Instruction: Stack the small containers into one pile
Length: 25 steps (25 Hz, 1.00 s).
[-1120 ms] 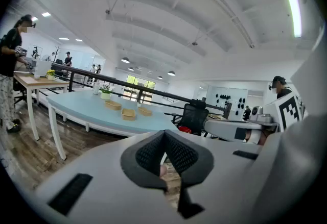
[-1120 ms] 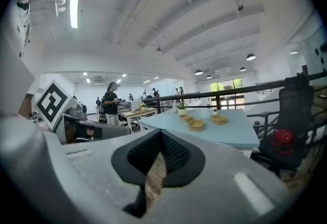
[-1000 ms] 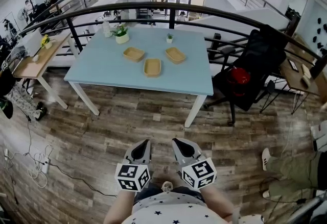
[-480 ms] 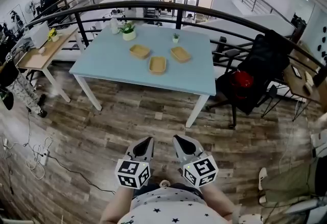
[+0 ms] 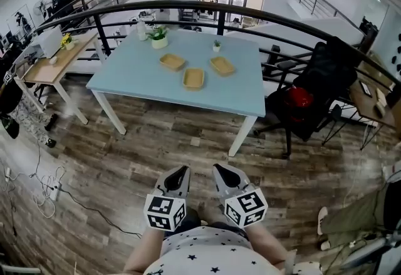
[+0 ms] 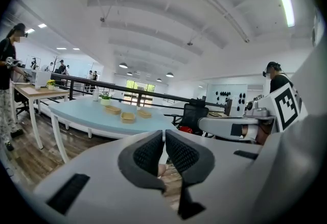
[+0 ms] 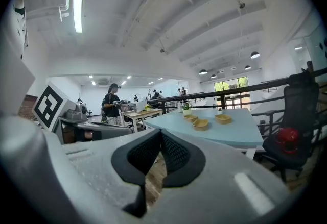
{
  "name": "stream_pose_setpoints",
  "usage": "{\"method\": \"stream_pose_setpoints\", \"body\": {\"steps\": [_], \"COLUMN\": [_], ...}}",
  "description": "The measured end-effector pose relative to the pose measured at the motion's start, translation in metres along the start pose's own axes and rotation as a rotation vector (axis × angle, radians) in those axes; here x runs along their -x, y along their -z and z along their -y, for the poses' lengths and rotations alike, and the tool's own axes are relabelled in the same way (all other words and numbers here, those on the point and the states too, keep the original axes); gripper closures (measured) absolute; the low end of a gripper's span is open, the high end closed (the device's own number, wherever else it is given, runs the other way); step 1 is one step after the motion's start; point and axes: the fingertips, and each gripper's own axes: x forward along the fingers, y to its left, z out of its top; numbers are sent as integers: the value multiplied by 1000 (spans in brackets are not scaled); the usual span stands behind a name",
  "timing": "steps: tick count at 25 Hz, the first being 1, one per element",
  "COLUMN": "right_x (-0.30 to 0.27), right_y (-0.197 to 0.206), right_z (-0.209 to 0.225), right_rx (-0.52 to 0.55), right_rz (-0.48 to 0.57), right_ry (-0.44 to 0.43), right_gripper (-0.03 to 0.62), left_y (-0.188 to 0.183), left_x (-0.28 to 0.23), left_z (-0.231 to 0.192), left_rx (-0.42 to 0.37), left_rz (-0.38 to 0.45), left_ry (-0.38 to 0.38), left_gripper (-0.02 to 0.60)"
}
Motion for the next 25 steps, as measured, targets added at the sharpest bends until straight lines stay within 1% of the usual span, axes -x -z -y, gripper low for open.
{"method": "stream_pose_setpoints", "body": {"steps": [2, 8, 12, 19, 22, 25], "right_x": [-1, -7, -22, -62, -84, -108], "right_y": [2, 9, 9, 4, -1, -7], "right_z": [2, 7, 17, 41, 53, 67], "right_rx": [-15, -21, -21, -21, -20, -18], "right_rz": [-4, -29, -40, -53, -57, -57], "right_ry": [2, -7, -11, -21, -28, -31], "right_gripper": [585, 558, 511, 449, 420, 408], "left_y": [2, 6, 4, -6, -13, -22], "left_x": [-1, -8, -21, -54, -72, -91], "left_z": [1, -3, -14, -48, -65, -82], "left_rx": [-2, 1, 6, 28, 32, 36], "left_rz": [-7, -23, -25, -16, -14, -12], "left_ry": [9, 11, 9, -7, -12, -15], "left_gripper": [543, 508, 479, 417, 408, 402]}}
